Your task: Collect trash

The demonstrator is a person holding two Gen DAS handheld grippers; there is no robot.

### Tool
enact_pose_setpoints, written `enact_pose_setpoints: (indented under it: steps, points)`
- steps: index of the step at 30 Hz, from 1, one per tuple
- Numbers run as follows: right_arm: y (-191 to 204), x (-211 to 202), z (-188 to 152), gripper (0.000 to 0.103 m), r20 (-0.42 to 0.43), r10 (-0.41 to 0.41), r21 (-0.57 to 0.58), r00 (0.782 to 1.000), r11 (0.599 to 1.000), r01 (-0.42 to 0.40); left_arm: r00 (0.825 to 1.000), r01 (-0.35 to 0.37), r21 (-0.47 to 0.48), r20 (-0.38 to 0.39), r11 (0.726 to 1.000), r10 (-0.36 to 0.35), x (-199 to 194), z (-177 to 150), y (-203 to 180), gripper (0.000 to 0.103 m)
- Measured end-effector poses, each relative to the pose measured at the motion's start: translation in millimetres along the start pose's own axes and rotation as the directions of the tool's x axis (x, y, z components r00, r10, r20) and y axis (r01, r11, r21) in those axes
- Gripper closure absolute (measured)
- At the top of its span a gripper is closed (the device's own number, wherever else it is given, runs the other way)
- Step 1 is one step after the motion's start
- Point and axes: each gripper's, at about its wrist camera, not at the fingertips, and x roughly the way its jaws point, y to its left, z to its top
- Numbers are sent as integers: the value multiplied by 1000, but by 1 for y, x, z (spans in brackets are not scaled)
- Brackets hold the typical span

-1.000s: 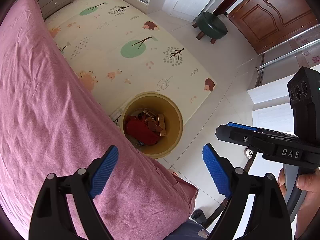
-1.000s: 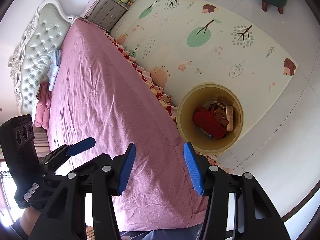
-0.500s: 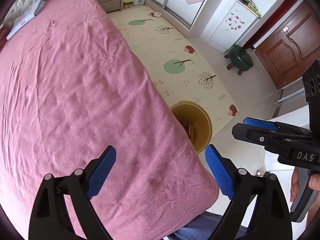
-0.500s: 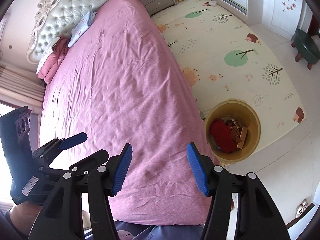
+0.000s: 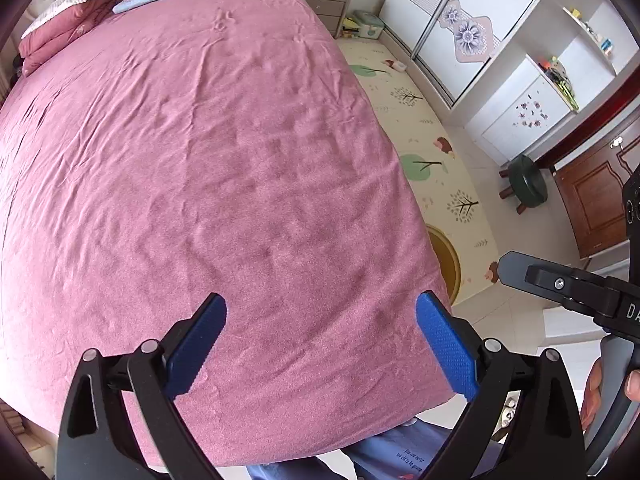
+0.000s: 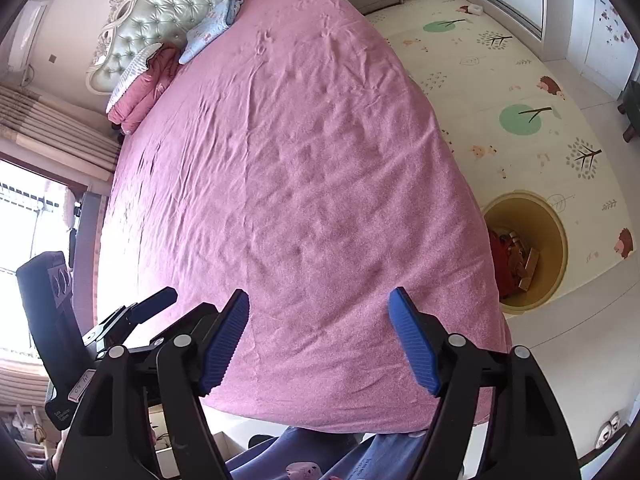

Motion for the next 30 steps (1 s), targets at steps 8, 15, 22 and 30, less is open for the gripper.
enact_pose_setpoints:
  steps: [8, 15, 22, 30]
  points:
    - [42, -32, -6, 19, 128, -3, -70, 992, 998, 12, 981, -82, -40, 172, 996, 87, -54, -21, 15, 4]
    - [74, -63, -14, 13, 278, 17, -136, 960, 990, 22, 937, -160, -94, 299, 983, 181, -99, -24, 19, 4]
    - [96, -85, -22, 9, 407, 46, -193, 912, 980, 37, 891, -222, -123, 377, 967, 252, -123, -29, 24, 4]
    - [108, -75, -25, 9, 387, 76, -235, 919, 972, 18, 874, -159, -143, 440, 977, 207, -143, -33, 38, 4]
